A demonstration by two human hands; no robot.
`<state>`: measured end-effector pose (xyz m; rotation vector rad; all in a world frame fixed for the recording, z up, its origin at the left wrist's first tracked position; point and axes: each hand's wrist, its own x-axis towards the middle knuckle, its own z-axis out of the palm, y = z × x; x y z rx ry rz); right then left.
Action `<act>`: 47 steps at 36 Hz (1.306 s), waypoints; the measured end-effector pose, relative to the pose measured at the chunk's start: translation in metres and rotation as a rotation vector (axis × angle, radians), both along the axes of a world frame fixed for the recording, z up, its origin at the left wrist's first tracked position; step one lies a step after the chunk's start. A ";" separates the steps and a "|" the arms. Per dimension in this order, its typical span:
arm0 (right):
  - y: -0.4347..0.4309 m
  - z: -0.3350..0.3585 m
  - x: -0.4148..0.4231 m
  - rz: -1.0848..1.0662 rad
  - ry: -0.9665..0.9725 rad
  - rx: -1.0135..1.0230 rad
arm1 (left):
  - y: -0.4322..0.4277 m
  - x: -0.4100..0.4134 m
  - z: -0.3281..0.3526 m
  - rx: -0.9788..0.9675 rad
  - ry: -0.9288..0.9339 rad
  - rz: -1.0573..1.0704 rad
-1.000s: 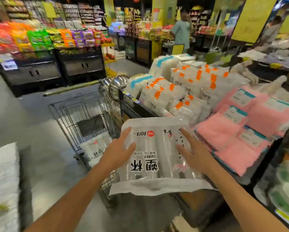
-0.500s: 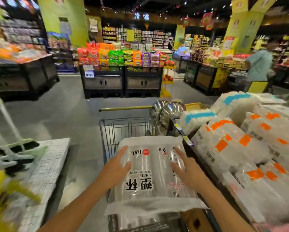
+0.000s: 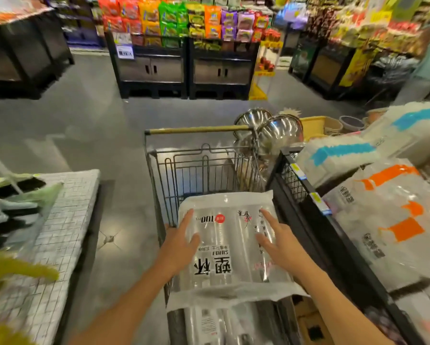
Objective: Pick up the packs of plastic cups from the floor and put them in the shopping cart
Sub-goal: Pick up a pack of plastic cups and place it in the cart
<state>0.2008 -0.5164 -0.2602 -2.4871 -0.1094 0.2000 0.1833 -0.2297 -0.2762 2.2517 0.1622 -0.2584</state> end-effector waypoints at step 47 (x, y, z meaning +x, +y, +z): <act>0.041 -0.279 0.208 0.144 0.440 -0.303 | -0.017 0.177 -0.255 0.393 0.266 0.171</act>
